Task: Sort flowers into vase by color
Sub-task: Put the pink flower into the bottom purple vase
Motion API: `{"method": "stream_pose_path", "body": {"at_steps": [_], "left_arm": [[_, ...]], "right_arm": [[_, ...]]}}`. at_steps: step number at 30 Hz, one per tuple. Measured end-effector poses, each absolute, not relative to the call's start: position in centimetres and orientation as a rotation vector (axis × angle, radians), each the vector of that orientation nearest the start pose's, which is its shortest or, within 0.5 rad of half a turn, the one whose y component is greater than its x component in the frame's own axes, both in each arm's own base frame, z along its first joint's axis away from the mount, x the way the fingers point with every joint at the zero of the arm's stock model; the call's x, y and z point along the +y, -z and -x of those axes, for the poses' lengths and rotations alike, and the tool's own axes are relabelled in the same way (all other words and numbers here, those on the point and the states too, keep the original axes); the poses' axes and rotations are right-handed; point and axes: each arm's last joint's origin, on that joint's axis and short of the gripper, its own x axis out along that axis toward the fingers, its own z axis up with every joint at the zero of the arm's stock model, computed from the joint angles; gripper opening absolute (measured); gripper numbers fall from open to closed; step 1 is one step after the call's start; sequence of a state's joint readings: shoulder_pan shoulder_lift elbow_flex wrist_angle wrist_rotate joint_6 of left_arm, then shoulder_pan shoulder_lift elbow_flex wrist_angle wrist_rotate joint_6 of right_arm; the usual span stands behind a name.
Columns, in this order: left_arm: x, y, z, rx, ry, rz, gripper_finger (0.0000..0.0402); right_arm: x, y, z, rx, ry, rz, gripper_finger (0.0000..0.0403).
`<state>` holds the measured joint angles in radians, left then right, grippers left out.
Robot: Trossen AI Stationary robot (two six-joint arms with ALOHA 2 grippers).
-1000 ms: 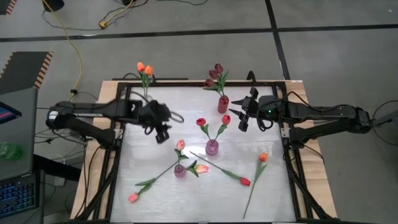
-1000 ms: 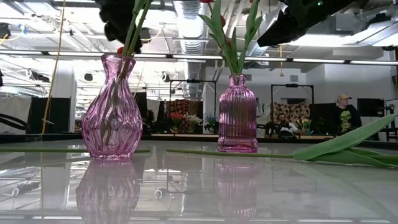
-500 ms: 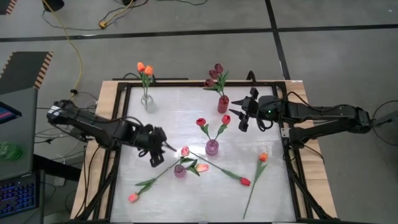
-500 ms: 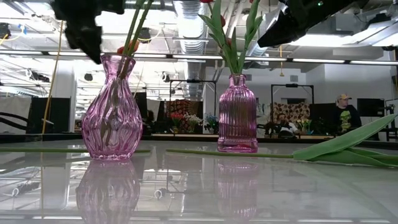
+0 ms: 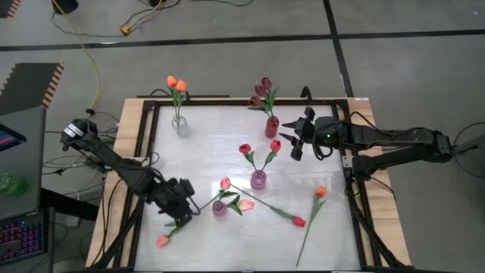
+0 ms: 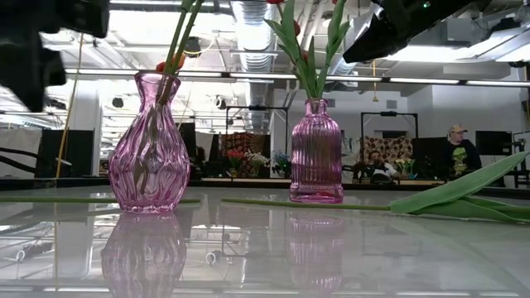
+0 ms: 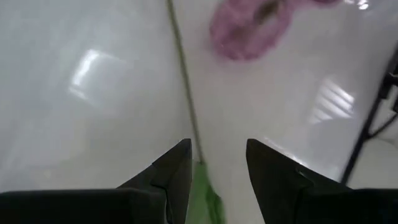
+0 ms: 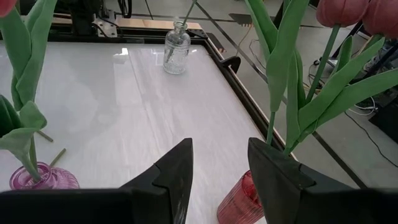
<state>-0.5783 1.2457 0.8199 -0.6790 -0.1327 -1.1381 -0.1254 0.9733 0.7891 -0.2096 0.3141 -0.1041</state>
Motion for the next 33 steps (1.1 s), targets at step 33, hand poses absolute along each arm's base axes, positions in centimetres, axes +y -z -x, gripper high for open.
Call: {"method": "stream_pose_path", "body": {"at_steps": [33], "left_arm": [[-15.3, -14.9, -18.8, 1.219, -0.190, 0.714, 0.0139]], "right_arm": [[-3.5, -29.9, -20.9, 0.417, 0.413, 0.138, 0.0179]]}}
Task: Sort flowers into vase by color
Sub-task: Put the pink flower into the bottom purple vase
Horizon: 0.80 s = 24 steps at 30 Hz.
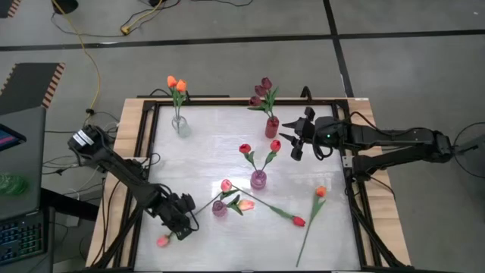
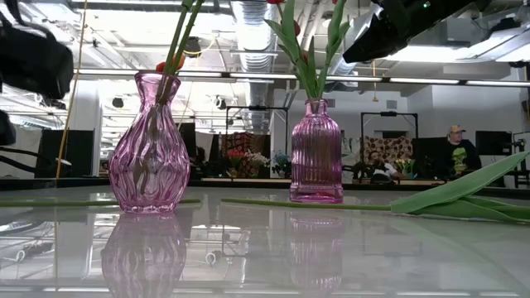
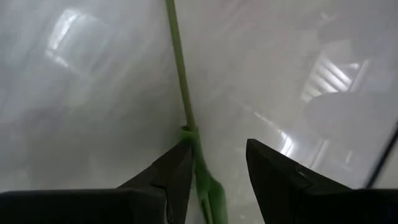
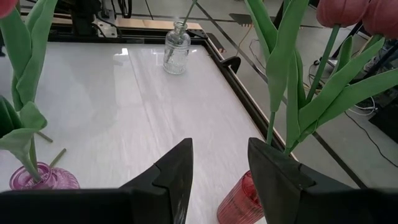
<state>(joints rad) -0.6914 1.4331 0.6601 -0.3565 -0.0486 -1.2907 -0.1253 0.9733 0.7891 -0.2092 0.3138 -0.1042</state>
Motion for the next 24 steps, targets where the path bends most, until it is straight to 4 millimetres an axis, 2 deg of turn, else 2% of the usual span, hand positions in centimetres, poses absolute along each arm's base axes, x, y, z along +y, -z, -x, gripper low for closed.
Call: {"method": "stream_pose_path", "body": {"at_steps": [5, 14, 24], "left_arm": [[-15.61, -13.92, -19.09, 1.238, -0.229, 0.714, 0.0139], [-15.49, -13.88, -19.05, 1.225, -0.273, 0.737, 0.0137], [-15.27, -13.74, -18.88, 1.229, -0.319, 0.736, 0.0082]], "right_arm": [[-3.53, -29.93, -20.86, 0.417, 0.413, 0.139, 0.0179], [-3.53, -29.94, -20.86, 0.416, 0.413, 0.139, 0.0179], [-3.53, -29.94, -20.86, 0.417, 0.413, 0.139, 0.0179]]}}
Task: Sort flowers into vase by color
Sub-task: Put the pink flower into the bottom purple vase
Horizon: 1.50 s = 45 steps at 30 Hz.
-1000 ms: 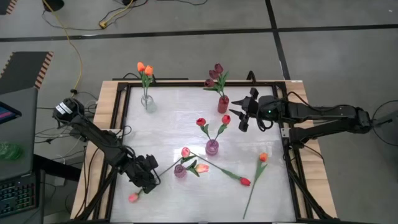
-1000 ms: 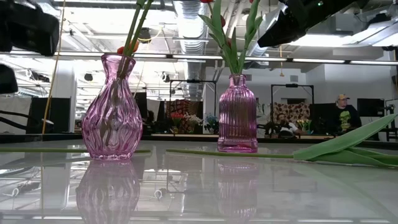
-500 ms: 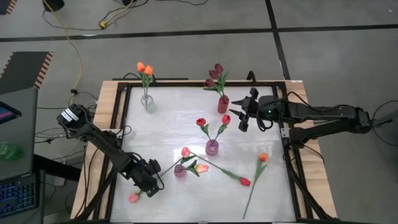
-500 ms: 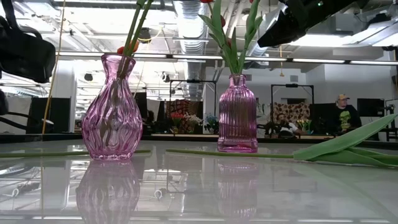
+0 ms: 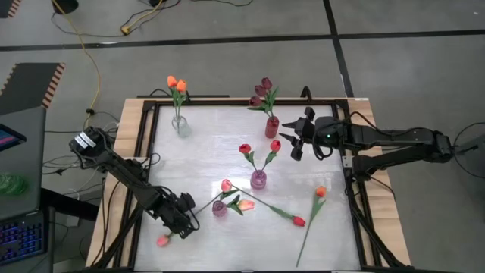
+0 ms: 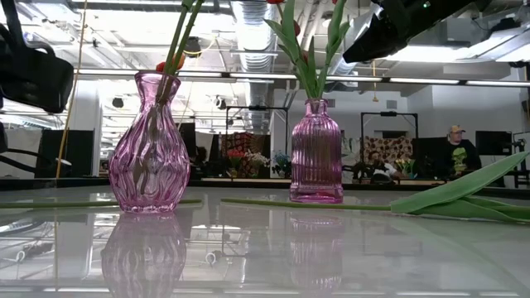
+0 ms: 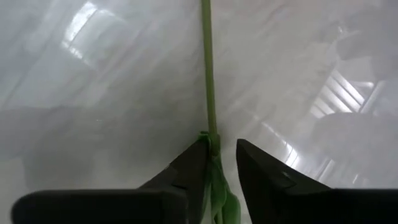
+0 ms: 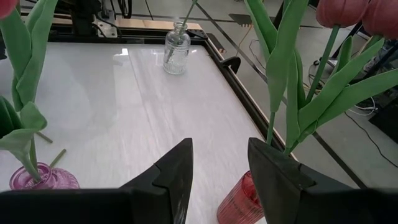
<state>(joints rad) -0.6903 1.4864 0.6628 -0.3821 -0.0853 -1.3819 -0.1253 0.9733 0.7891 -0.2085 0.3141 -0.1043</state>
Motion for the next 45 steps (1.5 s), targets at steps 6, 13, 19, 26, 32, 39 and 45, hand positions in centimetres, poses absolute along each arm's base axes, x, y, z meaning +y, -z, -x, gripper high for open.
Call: {"method": "stream_pose_path", "body": {"at_steps": [6, 13, 19, 26, 32, 39, 45], "left_arm": [[-15.2, -13.6, -18.8, 1.230, -0.341, 0.740, 0.0029], [-15.2, -13.7, -18.8, 1.226, -0.355, 0.761, 0.0005], [-14.7, -14.5, -18.7, 1.188, -0.355, 0.779, 0.0001], [-14.0, -17.0, -18.2, 1.045, -0.335, 0.799, 0.0000], [-12.5, -19.3, -17.5, 0.943, -0.338, 0.841, 0.0000], [-9.7, -22.2, -16.8, 0.831, -0.316, 0.910, 0.0000], [-7.2, -24.5, -16.2, 0.696, -0.291, 0.954, 0.0000]], "right_arm": [[-3.5, -29.9, -20.9, 0.417, 0.413, 0.139, 0.0179], [-3.5, -29.9, -20.9, 0.417, 0.413, 0.139, 0.0179], [-3.5, -30.0, -20.9, 0.410, 0.414, 0.138, 0.0179], [-3.5, -30.0, -20.9, 0.408, 0.414, 0.138, 0.0179], [-3.5, -30.0, -20.9, 0.409, 0.414, 0.138, 0.0179], [-3.5, -30.0, -20.9, 0.418, 0.404, 0.179, 0.0179], [-3.5, -30.5, -20.9, 0.425, 0.386, 0.270, 0.0179]]}}
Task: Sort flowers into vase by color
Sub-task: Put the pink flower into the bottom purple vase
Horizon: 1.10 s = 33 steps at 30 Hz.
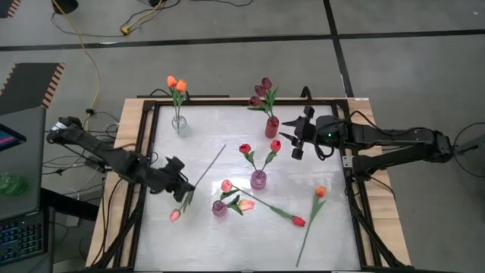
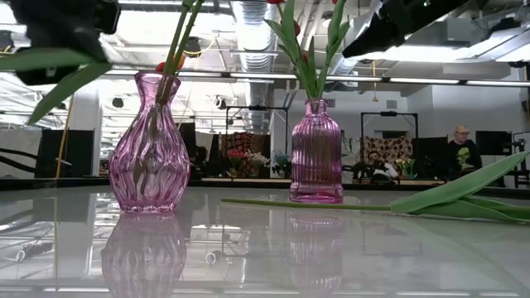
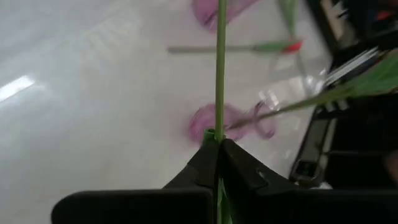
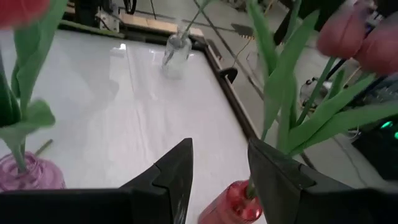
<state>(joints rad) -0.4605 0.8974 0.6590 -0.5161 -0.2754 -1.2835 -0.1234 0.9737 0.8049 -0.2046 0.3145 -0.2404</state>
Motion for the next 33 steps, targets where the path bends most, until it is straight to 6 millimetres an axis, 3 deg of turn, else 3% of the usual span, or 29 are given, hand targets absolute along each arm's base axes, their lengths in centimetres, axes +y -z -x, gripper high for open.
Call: {"method": "stream_pose_path", "body": {"at_steps": [11, 21, 33], "left_arm": [[-4.3, -26.7, -15.2, 0.528, -0.257, 0.868, 0.0000], [-2.5, -28.7, -16.6, 0.304, -0.207, 0.675, 0.0000], [0.0, -31.5, -17.4, 0.018, -0.126, 0.833, 0.0000]], "right_arm": [[-3.5, -34.2, -20.9, 0.328, 0.395, 0.305, 0.0179], [-3.4, -38.1, -20.5, 0.223, 0.406, 0.371, 0.0179], [-3.1, -41.0, -20.5, 0.120, 0.414, 0.722, 0.0179]]}}
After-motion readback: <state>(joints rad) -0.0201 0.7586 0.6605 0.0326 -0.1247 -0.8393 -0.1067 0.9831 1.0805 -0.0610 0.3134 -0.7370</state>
